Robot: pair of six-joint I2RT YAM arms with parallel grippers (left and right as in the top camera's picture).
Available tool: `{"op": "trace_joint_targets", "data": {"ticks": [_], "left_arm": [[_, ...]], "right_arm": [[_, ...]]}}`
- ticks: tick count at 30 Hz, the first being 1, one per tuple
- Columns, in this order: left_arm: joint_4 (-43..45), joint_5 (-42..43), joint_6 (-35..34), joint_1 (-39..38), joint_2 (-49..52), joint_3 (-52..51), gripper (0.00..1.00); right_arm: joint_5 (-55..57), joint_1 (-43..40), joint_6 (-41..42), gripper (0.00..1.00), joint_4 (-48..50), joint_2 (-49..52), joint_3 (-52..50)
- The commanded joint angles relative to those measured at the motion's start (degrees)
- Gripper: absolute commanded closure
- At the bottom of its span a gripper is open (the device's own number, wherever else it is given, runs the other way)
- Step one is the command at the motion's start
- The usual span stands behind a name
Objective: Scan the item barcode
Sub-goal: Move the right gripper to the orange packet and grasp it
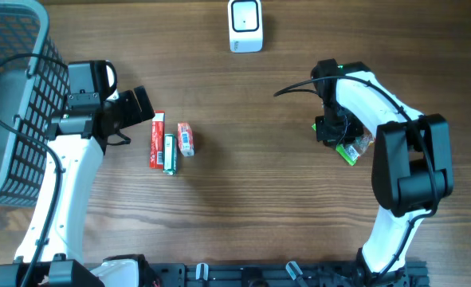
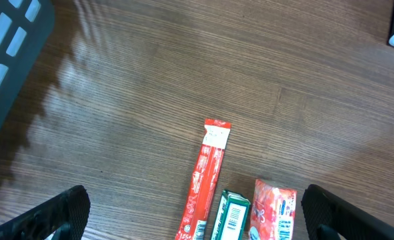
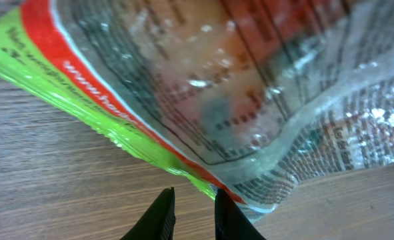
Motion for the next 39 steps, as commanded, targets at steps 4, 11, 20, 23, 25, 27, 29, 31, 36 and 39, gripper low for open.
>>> {"op": "trace_joint_targets", "data": {"ticks": [4,11,20,23,25,27,29,31,36,39], "left_arm": [[0.1,-0.5,0.9,0.3,-0.2,0.0,0.0],[0.1,-0.5,0.9,0.3,-0.2,0.0,0.0],[0.1,-0.5,0.9,0.3,-0.2,0.0,0.0],[0.1,-0.5,0.9,0.3,-0.2,0.0,0.0],[0.1,-0.5,0.9,0.3,-0.2,0.0,0.0],[0.1,-0.5,0.9,0.3,-0.2,0.0,0.0],[0.1,-0.5,0.9,0.3,-0.2,0.0,0.0],[0.1,-0.5,0.9,0.3,-0.2,0.0,0.0],[0.1,-0.5,0.9,0.3,-0.2,0.0,0.0],[0.1,-0.5,0.9,0.3,-0.2,0.0,0.0]], "right_arm": [[-23.4,2.9,-7.8,0.64,3.6,-8.9,-0.2],[-31.4,21.0,5.6,0.53,21.7,-16.7,-0.2],[-28.8,35.4,12.7,0.01,35.8,-13.5,-0.2],[-19.4,38.5,15.8,0.03,38.4,-11.1,-0.3],[-14.4,40.1,15.7,0.0,41.1,-9.9,-0.4],[-14.6,40.9,15.4,0.0,43.4,-9.3,-0.4],[-14.6,40.9,15.4,0.18,43.8,-9.3,-0.4],[-13.3,41.0,17.7,0.29,44.1,-8.8,-0.4],[-12.9,41.2,18.3,0.29,45.8,-4.1,-0.4],[-12.5,41.7,18.1,0.32,50.6,-0.2,-0.4]]}}
